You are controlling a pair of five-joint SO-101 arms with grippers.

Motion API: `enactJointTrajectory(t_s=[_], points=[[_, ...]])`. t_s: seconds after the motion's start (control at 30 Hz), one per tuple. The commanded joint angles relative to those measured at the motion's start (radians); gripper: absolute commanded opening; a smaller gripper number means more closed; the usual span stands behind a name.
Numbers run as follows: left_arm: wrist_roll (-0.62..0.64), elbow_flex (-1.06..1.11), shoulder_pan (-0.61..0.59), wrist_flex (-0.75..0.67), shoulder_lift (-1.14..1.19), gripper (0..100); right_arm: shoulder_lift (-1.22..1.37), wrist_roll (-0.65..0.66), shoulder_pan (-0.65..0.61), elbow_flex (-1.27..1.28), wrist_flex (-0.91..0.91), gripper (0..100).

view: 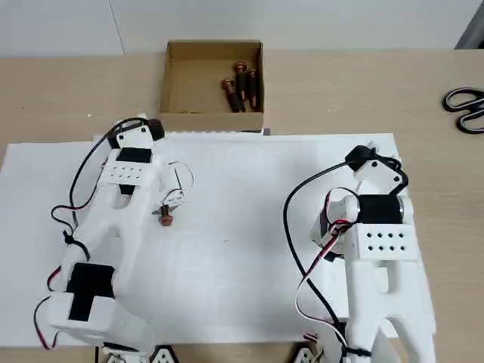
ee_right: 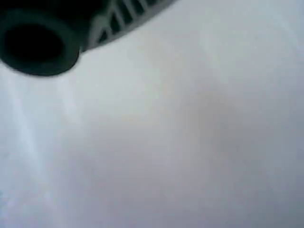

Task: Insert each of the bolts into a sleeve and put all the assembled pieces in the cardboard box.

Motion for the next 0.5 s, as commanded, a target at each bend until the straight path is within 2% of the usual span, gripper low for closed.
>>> enactJointTrajectory(t_s=[0.0,0.1,0.23,0.47], points=[[0.003,-0.035,0.000,-0.031,-0.003,1,-0.027,0.006,0.008,-0.006,-0.005,0.2],[0.014,-0.036,0.000,-0.026,-0.005,1,-0.027,0.006,0.008,-0.006,-0.004,0.2],[0.133,-0.042,-0.006,0.011,-0.012,1,-0.027,0.005,0.008,-0.006,-0.004,0.2],[0.543,-0.147,-0.006,0.127,-0.008,1,-0.027,0.005,0.008,-0.005,-0.004,0.2]])
